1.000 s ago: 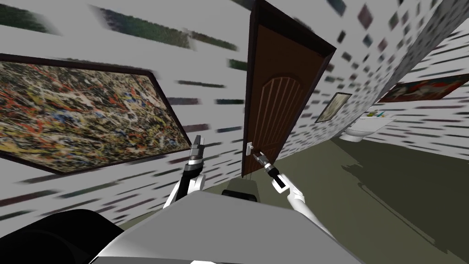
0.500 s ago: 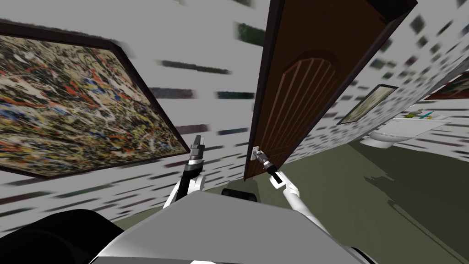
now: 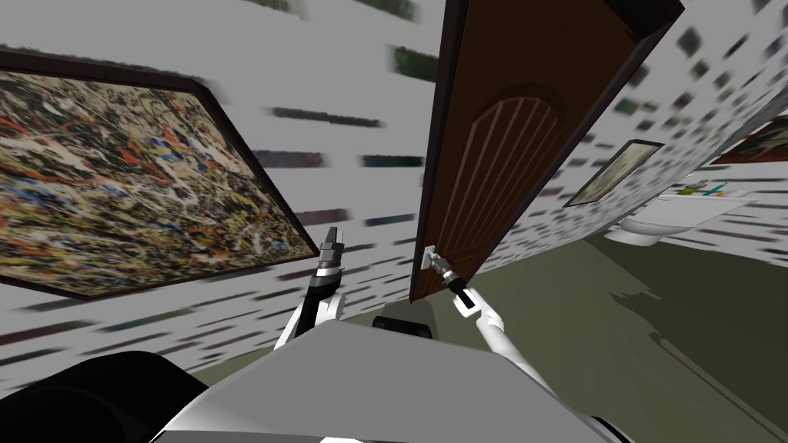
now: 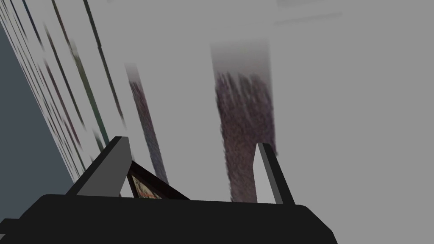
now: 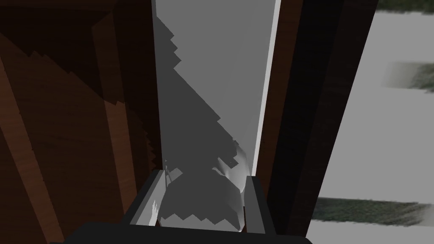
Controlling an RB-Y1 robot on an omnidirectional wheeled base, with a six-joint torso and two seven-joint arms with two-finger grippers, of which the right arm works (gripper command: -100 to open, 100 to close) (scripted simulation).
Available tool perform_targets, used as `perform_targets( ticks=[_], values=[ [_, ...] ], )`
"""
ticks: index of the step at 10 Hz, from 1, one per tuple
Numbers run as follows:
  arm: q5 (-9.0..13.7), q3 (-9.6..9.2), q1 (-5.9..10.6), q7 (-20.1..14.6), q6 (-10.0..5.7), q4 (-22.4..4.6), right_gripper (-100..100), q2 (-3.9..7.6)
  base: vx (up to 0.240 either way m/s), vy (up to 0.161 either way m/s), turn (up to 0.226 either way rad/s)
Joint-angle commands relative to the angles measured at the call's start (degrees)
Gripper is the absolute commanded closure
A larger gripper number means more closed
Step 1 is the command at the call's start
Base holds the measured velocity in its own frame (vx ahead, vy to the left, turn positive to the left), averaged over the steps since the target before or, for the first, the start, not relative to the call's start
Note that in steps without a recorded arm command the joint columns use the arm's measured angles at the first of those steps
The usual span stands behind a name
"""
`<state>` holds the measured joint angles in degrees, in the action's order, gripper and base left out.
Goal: Pull the door open
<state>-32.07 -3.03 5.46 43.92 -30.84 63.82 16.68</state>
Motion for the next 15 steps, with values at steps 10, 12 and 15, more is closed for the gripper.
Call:
perform_targets(
  ticks=[10,12,15],
  values=[
    [10.6,-0.05,-0.10,-10.8,0.38,0.0,100,0.41,-0.052,-0.044,0.123],
    [13.4,-0.06,-0.12,-13.6,0.48,0.0,100,0.52,-0.065,-0.049,0.171],
    [17.8,-0.08,-0.15,-18.1,0.64,-0.1,100,0.69,-0.069,-0.060,0.168]
  ],
)
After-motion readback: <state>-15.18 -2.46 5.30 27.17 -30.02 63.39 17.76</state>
